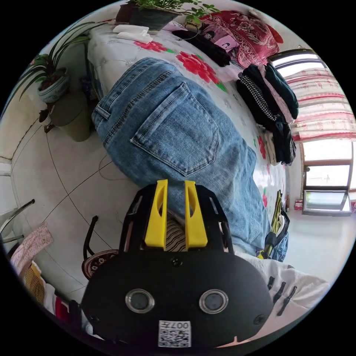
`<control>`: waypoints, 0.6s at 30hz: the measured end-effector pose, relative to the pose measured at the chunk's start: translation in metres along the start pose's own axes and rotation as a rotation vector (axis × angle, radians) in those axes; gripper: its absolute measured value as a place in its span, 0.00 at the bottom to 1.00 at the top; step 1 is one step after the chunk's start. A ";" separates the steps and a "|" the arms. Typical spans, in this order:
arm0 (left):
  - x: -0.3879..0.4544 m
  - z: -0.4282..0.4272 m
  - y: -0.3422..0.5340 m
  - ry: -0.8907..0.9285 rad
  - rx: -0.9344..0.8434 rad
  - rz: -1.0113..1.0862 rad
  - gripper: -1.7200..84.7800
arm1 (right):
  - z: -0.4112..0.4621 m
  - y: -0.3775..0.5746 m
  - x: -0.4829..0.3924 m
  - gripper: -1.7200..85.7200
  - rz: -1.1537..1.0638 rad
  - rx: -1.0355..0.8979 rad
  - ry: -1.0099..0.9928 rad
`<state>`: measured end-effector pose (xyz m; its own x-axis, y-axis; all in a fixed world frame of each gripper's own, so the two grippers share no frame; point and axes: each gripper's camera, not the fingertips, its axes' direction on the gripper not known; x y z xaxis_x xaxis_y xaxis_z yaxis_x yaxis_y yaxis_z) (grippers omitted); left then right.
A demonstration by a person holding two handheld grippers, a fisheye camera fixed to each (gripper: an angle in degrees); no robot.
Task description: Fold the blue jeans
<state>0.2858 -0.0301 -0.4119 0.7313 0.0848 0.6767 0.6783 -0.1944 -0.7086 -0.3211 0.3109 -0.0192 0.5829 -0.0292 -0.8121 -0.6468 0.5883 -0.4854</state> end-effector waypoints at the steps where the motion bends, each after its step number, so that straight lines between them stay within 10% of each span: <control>1: 0.005 0.005 -0.006 -0.013 -0.018 0.004 0.05 | 0.001 -0.006 -0.007 0.07 -0.089 -0.032 -0.026; 11: 0.107 0.044 -0.008 -0.153 -0.229 0.409 0.01 | -0.062 0.005 0.040 0.03 -0.039 0.103 0.191; 18: 0.110 0.053 0.004 -0.124 -0.218 0.394 0.01 | -0.114 0.071 0.139 0.05 0.306 0.334 -0.196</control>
<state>0.3727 0.0308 -0.3505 0.9422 0.0766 0.3262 0.3260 -0.4348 -0.8394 -0.3421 0.2560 -0.2033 0.4933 0.3193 -0.8091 -0.6282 0.7742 -0.0774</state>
